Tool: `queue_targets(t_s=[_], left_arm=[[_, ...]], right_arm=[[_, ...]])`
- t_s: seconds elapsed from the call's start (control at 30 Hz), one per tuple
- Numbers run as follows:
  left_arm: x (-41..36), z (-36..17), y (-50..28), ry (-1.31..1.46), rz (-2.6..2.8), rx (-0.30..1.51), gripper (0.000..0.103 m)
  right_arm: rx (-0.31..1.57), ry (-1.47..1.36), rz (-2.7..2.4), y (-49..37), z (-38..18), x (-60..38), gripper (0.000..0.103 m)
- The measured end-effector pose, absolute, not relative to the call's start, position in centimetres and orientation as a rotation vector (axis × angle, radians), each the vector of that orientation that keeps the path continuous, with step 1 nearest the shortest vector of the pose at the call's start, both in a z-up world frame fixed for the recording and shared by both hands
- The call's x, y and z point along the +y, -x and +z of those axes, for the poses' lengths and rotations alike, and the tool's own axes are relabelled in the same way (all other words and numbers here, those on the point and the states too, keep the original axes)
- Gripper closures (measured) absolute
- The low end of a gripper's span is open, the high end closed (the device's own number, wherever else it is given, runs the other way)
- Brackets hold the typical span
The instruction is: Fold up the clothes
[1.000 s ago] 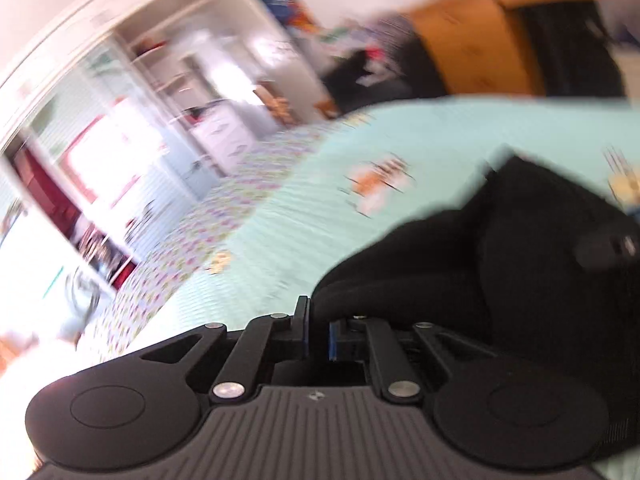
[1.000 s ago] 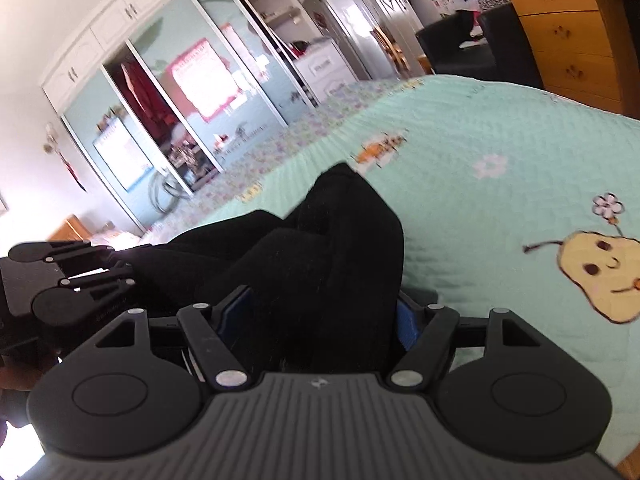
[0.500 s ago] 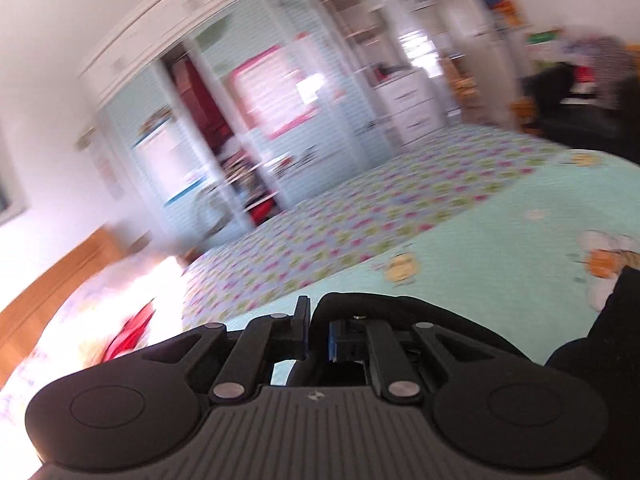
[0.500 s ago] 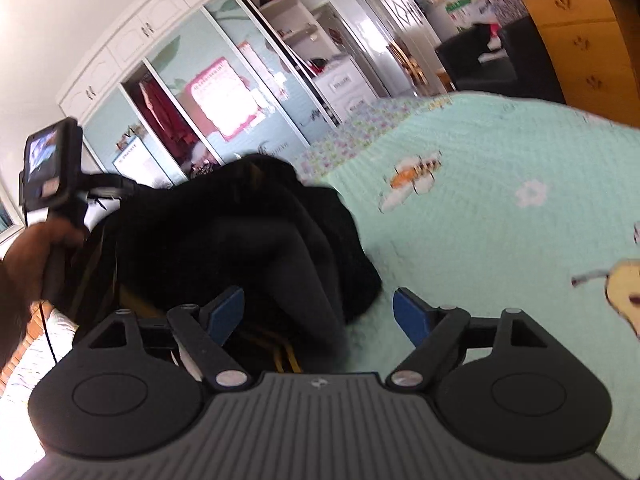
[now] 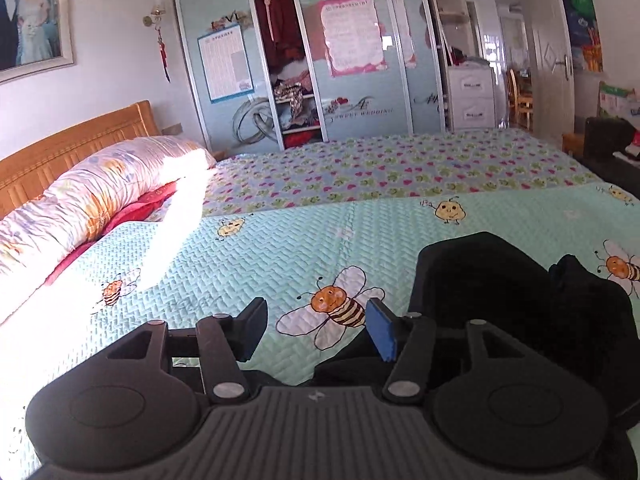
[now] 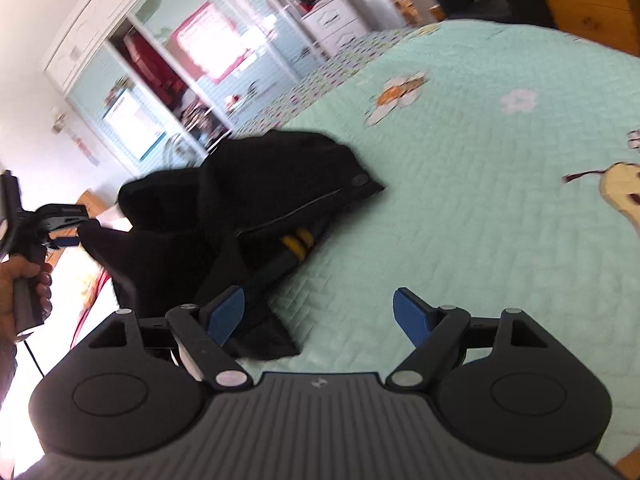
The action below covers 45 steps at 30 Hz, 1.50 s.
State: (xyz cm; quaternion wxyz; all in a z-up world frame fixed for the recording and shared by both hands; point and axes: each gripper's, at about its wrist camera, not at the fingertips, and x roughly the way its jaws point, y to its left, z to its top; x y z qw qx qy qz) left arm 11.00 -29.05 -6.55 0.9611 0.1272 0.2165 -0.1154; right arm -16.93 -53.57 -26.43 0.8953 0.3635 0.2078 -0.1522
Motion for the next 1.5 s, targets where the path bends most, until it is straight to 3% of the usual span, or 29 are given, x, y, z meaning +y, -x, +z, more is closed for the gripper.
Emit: queue_targets(t_s=[0.2, 0.43, 0.6, 0.87, 0.9, 0.97, 1.0, 1.13, 1.4, 1.5], left_arm=[[-26.1, -9.8, -3.9, -0.351, -0.389, 0.498, 0.033], [-27.8, -16.2, 1.3, -0.304, -0.728, 0.641, 0.033], [-30.6, -17.8, 1.3, -0.318, -0.736, 0.604, 0.032], [-35.2, -20.5, -2.3, -0.375, -0.733, 0.687, 0.031], [-35.8, -20.6, -2.5, -0.378, -0.732, 0.700, 0.032], [-37.0, -20.7, -3.0, -0.382, -0.729, 0.726, 0.059], [-37.4, -20.4, -3.3, -0.364, -0.732, 0.741, 0.066], [-38.6, -16.2, -5.0, -0.146, -0.819, 0.797, 0.090], [-45.5, -2.9, -6.5, 0.181, -1.096, 0.759, 0.091], [-45.7, -2.2, -6.4, 0.316, -1.178, 0.824, 0.090]], right_arm=[[0.560, -0.664, -0.169, 12.3, -27.1, -49.5, 0.021], [0.607, -0.720, -0.078, 11.1, -27.6, -46.1, 0.021], [0.602, -0.734, -0.128, 13.6, -27.6, -47.3, 0.021], [0.605, -0.765, -0.164, 14.7, -28.1, -48.3, 0.021], [0.603, -0.766, -0.163, 14.8, -28.1, -48.3, 0.021], [0.601, -0.766, -0.163, 14.8, -28.2, -48.4, 0.021], [0.600, -0.766, -0.164, 14.8, -28.3, -48.5, 0.021], [0.584, -0.779, -0.187, 15.4, -28.4, -48.9, 0.021], [0.550, -0.805, -0.232, 16.5, -28.5, -49.8, 0.021], [0.532, -0.827, -0.261, 17.2, -28.7, -50.5, 0.021]])
